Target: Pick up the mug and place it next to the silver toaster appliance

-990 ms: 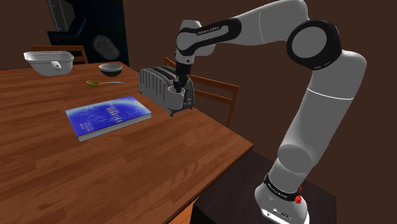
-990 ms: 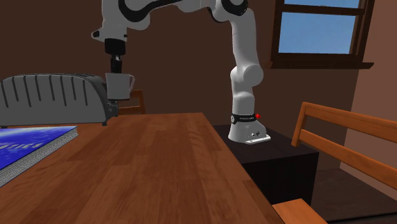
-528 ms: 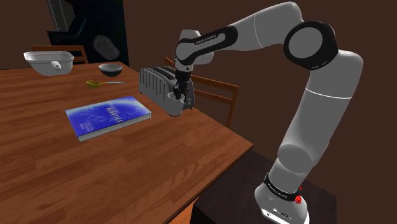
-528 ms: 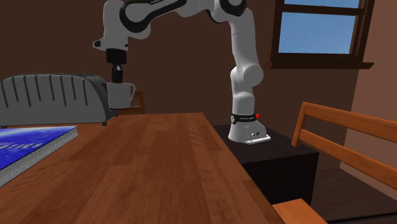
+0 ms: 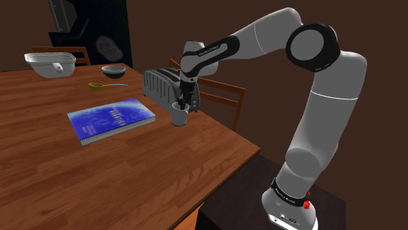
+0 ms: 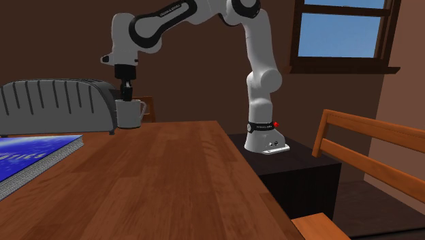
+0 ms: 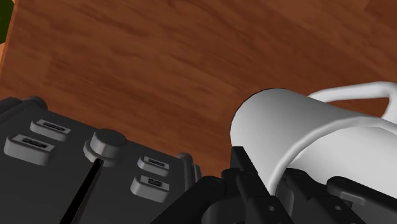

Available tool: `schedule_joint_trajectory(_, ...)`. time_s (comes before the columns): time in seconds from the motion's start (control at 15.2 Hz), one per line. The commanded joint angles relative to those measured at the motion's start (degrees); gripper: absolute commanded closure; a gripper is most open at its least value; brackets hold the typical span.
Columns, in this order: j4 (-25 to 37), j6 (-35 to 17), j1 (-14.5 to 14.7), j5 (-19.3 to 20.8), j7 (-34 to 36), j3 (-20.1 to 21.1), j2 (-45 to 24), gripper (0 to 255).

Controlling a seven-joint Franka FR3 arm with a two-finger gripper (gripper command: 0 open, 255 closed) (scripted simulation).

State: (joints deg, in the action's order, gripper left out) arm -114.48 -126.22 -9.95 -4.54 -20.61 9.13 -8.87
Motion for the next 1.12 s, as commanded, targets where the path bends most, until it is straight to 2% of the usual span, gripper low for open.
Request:
schedule_joint_trajectory(0.0,-0.8,-1.4,0.0,0.0,0.0,0.0,-0.6,255)
schedule_joint_trajectory(0.26,-2.0,-4.1,0.1,0.2,-0.1,0.0,-2.1,255)
schedule_joint_trajectory(0.73,-2.0,-4.1,0.1,0.2,-0.1,0.0,-2.1,255)
schedule_joint_trajectory(0.79,-2.0,-4.1,0.1,0.2,-0.1,0.0,-2.1,0)
schedule_joint_trajectory(1.06,-2.0,-4.1,0.1,0.2,-0.1,0.0,-2.1,0)
